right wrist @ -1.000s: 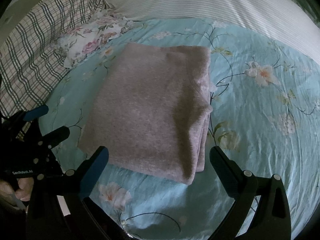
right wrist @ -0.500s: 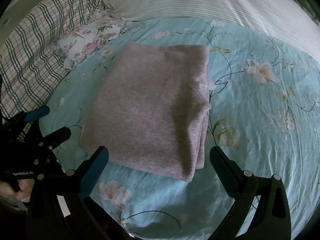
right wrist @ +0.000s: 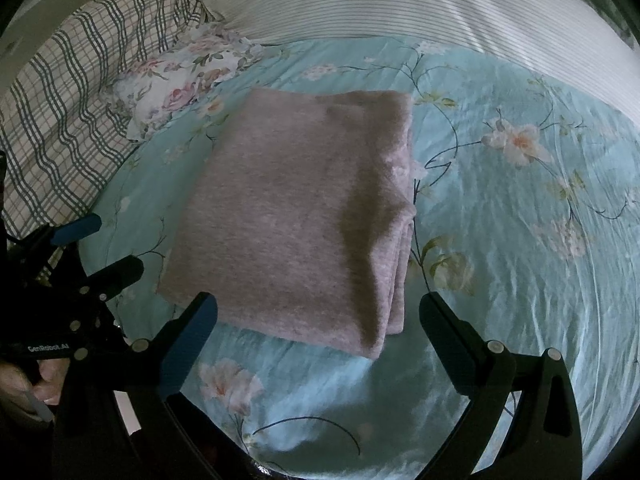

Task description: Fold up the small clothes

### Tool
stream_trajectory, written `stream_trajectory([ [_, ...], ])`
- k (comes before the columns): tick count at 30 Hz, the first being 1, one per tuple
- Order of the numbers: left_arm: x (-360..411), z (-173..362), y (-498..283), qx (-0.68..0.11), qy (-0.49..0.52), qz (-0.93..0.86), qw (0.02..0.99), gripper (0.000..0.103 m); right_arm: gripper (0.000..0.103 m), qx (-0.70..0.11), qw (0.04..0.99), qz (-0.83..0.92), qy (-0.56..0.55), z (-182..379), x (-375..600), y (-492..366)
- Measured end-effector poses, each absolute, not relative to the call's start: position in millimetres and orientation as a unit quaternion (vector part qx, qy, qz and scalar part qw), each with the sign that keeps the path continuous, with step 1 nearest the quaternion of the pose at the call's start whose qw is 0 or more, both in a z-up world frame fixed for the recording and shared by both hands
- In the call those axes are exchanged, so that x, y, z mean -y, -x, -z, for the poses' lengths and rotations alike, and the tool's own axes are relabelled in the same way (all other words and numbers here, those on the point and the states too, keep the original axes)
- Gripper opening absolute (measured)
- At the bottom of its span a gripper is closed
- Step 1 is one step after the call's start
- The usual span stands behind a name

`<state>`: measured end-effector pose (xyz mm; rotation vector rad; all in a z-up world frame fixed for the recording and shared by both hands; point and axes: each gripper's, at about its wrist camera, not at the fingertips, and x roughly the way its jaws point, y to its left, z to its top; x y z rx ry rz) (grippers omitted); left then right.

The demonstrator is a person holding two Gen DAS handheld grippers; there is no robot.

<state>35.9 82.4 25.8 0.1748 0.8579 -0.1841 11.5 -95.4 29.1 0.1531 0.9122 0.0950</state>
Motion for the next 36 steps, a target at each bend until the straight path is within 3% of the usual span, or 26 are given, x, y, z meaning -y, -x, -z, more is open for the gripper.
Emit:
stream_trajectory([
  [36,-75.2,-29.3,-32.9,-0.413,-0.080,0.097,0.902,0.099,0.101,-0.429,0.899,-0.047,-0.076,-36.1,88.3,-6.6],
])
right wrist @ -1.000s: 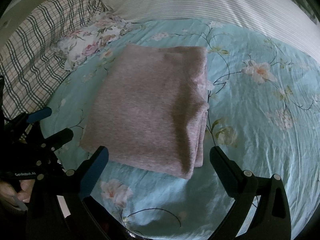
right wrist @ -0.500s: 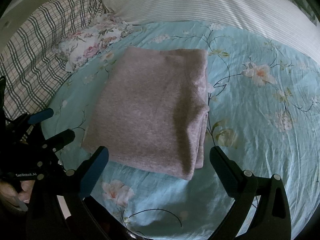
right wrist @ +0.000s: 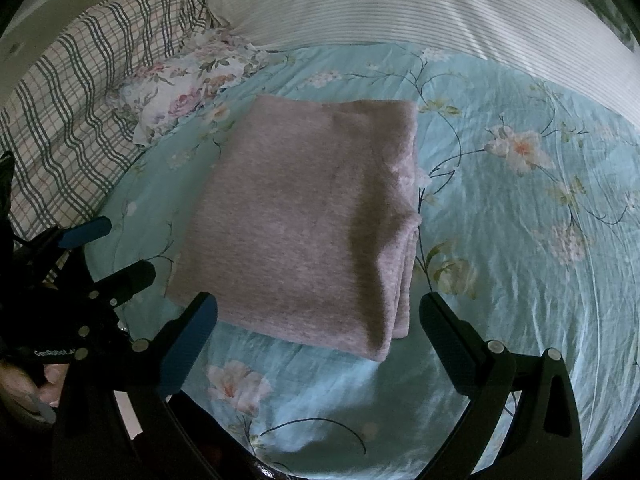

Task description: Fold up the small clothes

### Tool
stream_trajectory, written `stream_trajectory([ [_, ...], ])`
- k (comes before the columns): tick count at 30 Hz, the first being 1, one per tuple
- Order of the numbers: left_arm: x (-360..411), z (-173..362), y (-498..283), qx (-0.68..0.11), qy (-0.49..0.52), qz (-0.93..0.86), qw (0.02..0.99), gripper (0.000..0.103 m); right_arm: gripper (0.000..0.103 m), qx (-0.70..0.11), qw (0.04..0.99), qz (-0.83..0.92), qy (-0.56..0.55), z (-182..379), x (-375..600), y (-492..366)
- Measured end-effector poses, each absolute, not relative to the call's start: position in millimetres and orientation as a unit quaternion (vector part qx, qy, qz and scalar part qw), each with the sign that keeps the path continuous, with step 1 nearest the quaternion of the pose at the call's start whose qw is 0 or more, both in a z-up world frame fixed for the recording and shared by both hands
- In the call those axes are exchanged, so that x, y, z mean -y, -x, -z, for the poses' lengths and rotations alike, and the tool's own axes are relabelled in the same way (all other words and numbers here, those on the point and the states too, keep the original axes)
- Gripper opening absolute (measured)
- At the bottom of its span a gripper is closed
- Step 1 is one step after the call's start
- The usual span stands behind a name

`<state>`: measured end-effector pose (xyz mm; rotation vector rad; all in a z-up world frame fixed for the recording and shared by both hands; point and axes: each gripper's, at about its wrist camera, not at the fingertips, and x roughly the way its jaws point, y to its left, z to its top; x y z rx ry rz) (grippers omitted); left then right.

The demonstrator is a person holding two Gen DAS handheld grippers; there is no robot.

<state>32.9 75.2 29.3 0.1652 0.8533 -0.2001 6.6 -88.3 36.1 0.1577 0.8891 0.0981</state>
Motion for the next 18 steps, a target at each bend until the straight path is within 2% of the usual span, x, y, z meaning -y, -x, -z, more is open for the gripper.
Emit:
stream_trajectory([
  [18,-69.9,-29.6,-31.8,-0.414,-0.079,0.097,0.902,0.099,0.101,-0.429,0.899,-0.046,-0.082,-38.9,91.7,-8.3],
])
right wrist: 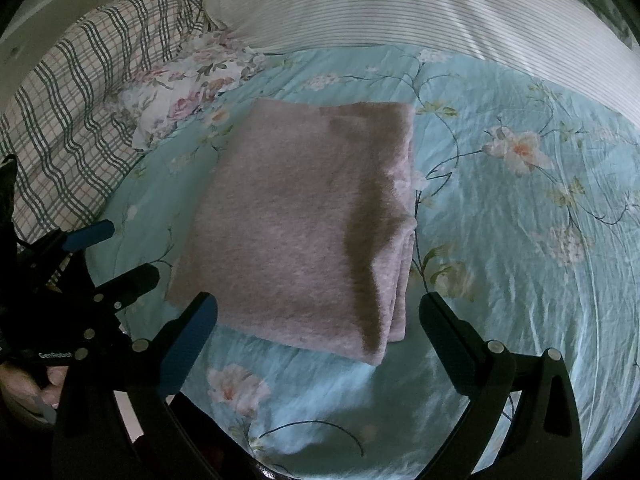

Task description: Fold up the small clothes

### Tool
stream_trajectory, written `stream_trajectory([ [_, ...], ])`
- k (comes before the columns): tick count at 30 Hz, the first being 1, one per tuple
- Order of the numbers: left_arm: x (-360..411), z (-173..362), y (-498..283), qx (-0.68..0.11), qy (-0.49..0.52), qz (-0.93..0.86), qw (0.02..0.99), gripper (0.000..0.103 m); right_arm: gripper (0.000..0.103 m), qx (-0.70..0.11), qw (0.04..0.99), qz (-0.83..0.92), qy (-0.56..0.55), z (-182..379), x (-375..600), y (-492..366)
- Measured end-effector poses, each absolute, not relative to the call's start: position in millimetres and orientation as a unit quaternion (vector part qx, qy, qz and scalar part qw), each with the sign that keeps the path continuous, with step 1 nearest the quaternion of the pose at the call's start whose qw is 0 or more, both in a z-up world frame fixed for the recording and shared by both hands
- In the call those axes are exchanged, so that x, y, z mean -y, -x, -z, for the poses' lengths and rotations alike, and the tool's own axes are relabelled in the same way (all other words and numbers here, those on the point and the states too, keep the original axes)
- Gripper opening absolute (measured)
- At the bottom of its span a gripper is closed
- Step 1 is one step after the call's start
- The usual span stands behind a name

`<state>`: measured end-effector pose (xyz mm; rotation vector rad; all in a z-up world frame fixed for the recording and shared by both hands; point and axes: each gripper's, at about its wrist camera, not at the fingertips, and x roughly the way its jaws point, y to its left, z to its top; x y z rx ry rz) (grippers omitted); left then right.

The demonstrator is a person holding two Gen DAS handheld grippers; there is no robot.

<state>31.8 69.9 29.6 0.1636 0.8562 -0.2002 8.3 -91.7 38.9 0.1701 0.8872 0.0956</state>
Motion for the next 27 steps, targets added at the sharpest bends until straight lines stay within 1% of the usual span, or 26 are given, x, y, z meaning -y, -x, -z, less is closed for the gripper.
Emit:
stream_trajectory([
  [27,-69,-26,-58,-0.418,-0.080,0.091,0.900,0.099,0.101,-0.429,0.897,-0.042,-0.099,-31,116,-27],
])
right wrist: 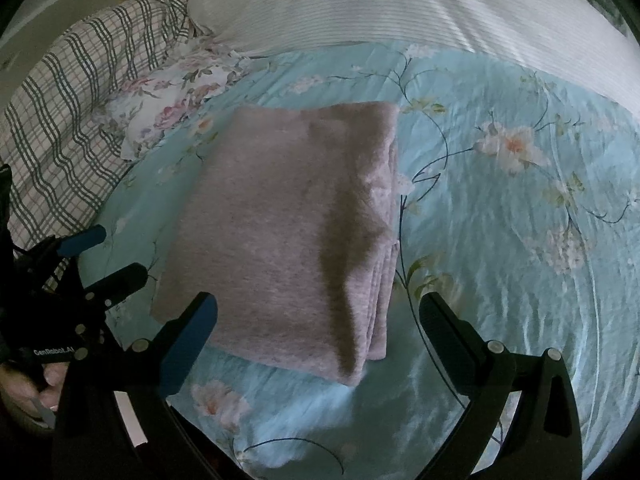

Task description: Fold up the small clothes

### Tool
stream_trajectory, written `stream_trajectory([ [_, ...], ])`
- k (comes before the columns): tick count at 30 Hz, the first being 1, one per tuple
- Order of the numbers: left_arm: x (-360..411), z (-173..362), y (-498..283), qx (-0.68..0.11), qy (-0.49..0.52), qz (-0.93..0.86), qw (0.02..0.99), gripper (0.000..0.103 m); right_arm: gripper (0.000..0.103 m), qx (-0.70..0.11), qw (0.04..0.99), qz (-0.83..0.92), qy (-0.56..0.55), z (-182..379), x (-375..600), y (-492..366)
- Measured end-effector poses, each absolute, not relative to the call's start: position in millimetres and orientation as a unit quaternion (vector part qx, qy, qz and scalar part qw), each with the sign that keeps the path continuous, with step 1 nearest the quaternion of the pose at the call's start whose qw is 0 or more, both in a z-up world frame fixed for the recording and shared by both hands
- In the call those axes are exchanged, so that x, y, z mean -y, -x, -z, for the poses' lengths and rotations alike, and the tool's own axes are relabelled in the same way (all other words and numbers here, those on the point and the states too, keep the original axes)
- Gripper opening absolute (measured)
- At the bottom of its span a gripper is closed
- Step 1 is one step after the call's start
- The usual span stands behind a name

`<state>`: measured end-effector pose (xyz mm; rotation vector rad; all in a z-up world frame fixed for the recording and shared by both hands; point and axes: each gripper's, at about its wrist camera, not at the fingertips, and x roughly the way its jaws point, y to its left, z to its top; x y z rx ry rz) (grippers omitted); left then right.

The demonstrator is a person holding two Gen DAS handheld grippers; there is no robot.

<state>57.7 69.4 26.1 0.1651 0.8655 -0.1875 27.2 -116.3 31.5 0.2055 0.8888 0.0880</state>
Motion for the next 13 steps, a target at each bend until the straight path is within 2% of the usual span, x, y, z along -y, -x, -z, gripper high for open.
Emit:
stream_trajectory([
  [13,-73,-22,-69,-0.430,-0.072,0.079,0.896,0.099,0.101,-0.432,0.892,-0.064,-0.112,-22,116,-45],
])
